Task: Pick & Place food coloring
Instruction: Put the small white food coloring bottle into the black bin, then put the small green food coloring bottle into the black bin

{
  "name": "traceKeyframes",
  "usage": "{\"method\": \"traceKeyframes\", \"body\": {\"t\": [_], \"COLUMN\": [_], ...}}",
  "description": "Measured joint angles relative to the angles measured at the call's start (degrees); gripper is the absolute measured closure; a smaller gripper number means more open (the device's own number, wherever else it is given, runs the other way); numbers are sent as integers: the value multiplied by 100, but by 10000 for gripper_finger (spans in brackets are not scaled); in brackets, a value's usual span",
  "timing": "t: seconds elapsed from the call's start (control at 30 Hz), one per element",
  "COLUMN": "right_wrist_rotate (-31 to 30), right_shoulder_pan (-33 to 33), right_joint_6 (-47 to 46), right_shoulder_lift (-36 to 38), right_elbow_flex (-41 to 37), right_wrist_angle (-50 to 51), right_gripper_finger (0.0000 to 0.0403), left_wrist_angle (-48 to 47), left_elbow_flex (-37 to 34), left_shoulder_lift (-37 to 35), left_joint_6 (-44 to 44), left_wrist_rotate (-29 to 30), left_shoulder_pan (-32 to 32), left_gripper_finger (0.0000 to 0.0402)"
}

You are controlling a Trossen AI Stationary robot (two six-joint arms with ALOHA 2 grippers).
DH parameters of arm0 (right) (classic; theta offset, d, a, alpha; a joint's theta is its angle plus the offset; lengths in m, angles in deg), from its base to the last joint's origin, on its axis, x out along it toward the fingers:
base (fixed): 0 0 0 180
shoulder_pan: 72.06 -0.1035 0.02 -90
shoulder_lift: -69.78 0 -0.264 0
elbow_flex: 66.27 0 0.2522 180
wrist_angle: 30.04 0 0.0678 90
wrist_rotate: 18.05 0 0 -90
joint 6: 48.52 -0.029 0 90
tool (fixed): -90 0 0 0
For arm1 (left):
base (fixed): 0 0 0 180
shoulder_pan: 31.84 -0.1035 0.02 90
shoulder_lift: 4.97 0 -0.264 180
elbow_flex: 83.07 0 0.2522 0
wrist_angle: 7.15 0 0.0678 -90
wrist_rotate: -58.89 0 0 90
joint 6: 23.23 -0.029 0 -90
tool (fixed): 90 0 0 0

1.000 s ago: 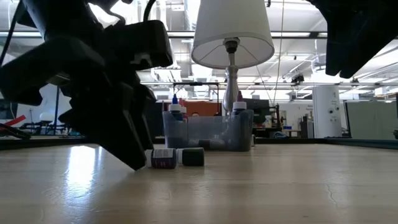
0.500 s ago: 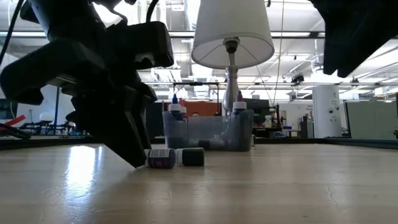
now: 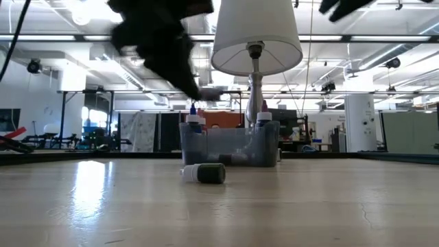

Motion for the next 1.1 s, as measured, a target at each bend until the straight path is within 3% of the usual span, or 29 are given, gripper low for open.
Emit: {"method": "traceKeyframes", "body": {"t": [0.1,0.27,0.33,0.47,0.57,0.7,0.9,1.0,1.1], "right_wrist_rotate": [-308,-447,-443,-445,-448,-456,-452,-430,-209], "right_shoulder_pan": [-5,4,1,1,1,27,102,106,104], "right_joint_6": [16,-16,-92,-393,-523,-548,-556,-500,-239], "right_shoulder_lift": [93,124,115,115,110,108,108,108,108], "right_elbow_flex": [3,-1,-14,-89,-119,-183,-207,-207,-211], "right_wrist_angle": [1,10,11,-16,-21,-27,-29,-60,-103], "right_gripper_finger": [325,339,343,347,346,346,346,346,346], "left_wrist_angle": [-174,-87,-69,0,102,198,-506,-696,-659], "left_elbow_flex": [359,728,746,706,704,706,799,795,625], "left_shoulder_lift": [-1,192,261,265,265,263,135,-150,-381], "left_joint_6": [-574,-1109,-1172,-1040,-1044,-1332,-1338,-1369,-1789], "left_wrist_rotate": [360,356,107,-975,-1292,-1211,-1139,-1897,-3286], "left_shoulder_pan": [-445,-1491,-1937,-2507,-2579,-2578,-2357,-1986,-1529], "left_gripper_finger": [373,372,372,363,337,281,232,231,230]}}
